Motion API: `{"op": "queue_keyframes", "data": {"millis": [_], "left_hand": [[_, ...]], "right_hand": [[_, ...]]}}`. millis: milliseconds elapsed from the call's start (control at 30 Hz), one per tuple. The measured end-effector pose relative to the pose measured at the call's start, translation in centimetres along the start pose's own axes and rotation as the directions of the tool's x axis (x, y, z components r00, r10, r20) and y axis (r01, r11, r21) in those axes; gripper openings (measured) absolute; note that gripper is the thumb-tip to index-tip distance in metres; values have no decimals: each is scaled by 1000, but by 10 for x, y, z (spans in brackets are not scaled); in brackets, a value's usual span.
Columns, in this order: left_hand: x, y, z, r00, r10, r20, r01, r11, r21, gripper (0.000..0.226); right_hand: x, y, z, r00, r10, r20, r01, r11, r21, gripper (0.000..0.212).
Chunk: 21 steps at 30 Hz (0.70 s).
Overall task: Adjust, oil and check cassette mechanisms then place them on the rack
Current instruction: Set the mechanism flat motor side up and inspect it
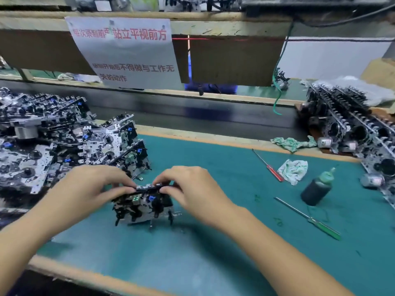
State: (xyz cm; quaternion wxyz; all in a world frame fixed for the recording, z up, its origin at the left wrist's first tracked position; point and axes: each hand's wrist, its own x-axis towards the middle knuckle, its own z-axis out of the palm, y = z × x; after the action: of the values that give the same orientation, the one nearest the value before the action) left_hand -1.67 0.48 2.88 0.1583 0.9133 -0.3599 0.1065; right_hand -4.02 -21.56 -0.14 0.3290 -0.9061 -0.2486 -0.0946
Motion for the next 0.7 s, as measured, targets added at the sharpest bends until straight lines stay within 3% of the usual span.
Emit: {"op": "queue_keyframes", "data": {"millis": [133,233,400,467,533,600,700], "left_hand": [[52,51,31,957,286,-54,-282,957,63,31],[87,93,57,899,421,-121,-407,905,123,38],[111,147,112,687,614,-389,-572,787,233,28],[105,159,133,639,619,-458,-603,772,203,20],[98,160,148,660,581,-477,-621,779,89,17],[91,156,157,748,508,-427,-584,809,-61,34],[83,148,161,920,372,-120,-391,866,-310,85]], "right_hand": [[-57,39,-50,982,103,-160,-115,991,-67,14],[-99,62,-82,940,99,-326,-146,981,-125,14],[-167,86,-105,875,80,-477,-193,962,-192,17],[-188,91,-103,866,77,-494,-198,960,-196,16],[-203,93,-98,861,62,-505,-186,962,-199,13],[-213,93,-88,850,69,-523,-192,964,-184,12],[-224,90,-74,858,114,-501,-215,966,-148,16]]}}
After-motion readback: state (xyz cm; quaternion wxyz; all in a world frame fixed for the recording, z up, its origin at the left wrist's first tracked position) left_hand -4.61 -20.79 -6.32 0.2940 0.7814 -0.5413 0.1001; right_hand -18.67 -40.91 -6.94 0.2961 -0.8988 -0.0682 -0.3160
